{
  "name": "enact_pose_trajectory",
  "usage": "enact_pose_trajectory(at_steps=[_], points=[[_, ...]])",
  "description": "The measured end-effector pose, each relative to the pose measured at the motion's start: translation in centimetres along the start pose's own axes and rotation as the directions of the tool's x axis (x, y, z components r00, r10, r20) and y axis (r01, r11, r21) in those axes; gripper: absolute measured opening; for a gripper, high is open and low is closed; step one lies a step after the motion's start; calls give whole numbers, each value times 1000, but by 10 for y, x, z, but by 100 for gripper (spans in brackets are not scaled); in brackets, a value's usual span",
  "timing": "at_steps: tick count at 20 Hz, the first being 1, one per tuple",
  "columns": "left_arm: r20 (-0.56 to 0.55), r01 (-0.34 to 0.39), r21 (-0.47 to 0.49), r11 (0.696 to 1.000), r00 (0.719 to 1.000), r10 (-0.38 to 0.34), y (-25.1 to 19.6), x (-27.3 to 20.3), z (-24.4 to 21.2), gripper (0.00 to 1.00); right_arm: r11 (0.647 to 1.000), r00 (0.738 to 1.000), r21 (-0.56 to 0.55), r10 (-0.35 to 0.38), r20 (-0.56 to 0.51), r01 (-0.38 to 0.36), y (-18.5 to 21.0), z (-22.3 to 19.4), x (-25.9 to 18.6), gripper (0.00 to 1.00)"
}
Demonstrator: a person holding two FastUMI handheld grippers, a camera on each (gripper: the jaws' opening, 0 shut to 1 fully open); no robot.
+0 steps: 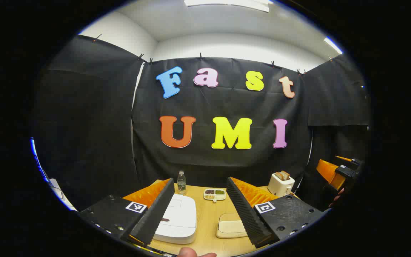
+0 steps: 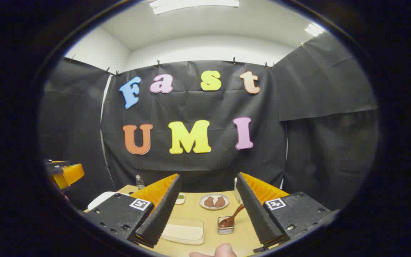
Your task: Close the left gripper, press the button to open the rice cooker; take a wooden spoon from the chopstick holder with the right hand, scoop a spoonful of rice and pour it into the rice cooker, then put the wooden spoon back into the chopstick holder.
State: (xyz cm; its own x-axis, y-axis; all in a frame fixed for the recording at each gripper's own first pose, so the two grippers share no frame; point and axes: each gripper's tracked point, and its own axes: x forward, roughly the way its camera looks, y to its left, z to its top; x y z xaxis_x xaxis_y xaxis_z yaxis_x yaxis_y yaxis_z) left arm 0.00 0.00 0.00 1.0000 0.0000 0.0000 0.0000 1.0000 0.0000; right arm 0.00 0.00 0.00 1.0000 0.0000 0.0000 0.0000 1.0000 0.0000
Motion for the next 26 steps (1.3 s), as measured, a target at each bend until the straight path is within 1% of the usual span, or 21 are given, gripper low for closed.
enact_pose_trajectory(at_steps=[2,3,4,8,9,11,12,16,17,22,23,25,26], points=[[0,4,12,1000,1000,-4,-3,3,-1,95,1000,1000,6,0,-8,0,0,-3,1,100],[3,6,11,1000,1000,-6,-4,3,0,95,1000,1000,12,0,-8,0,0,-3,3,97],[5,5,10,1000,1000,-5,-4,4,0,94,1000,1000,13,-2,-9,2,-1,-2,4,100],[-3,-2,16,1000,1000,2,-4,6,-2,94,1000,1000,22,6,-12,-6,-3,-3,7,100],[-7,-5,20,1000,1000,5,-4,7,-4,94,1000,1000,26,11,-14,-11,-3,-5,8,97],[-10,-7,21,1000,1000,7,-5,9,-4,95,999,1000,30,17,-14,-16,-3,-6,11,97],[-9,-7,21,1000,1000,7,-5,10,-3,95,999,1000,31,18,-14,-18,-4,-4,12,100],[-6,-7,23,1000,1000,7,-7,10,-2,95,999,1000,31,18,-6,-18,-8,-2,14,100],[-7,-8,26,1000,1000,9,-7,11,-4,95,999,1000,31,19,-8,-19,-9,-4,14,97],[-14,-18,21,1000,1000,18,-8,13,-5,95,999,999,39,37,-13,-36,-8,-3,19,97],[-14,-18,22,1000,1000,19,-8,13,-5,95,998,999,43,38,-15,-37,-10,-4,20,100],[-17,-20,26,999,1000,20,-8,13,-7,95,998,999,47,40,-9,-39,-12,-2,21,100],[-19,-32,28,999,999,33,-4,14,-7,95,998,999,46,42,-8,-41,-12,-2,22,100]])
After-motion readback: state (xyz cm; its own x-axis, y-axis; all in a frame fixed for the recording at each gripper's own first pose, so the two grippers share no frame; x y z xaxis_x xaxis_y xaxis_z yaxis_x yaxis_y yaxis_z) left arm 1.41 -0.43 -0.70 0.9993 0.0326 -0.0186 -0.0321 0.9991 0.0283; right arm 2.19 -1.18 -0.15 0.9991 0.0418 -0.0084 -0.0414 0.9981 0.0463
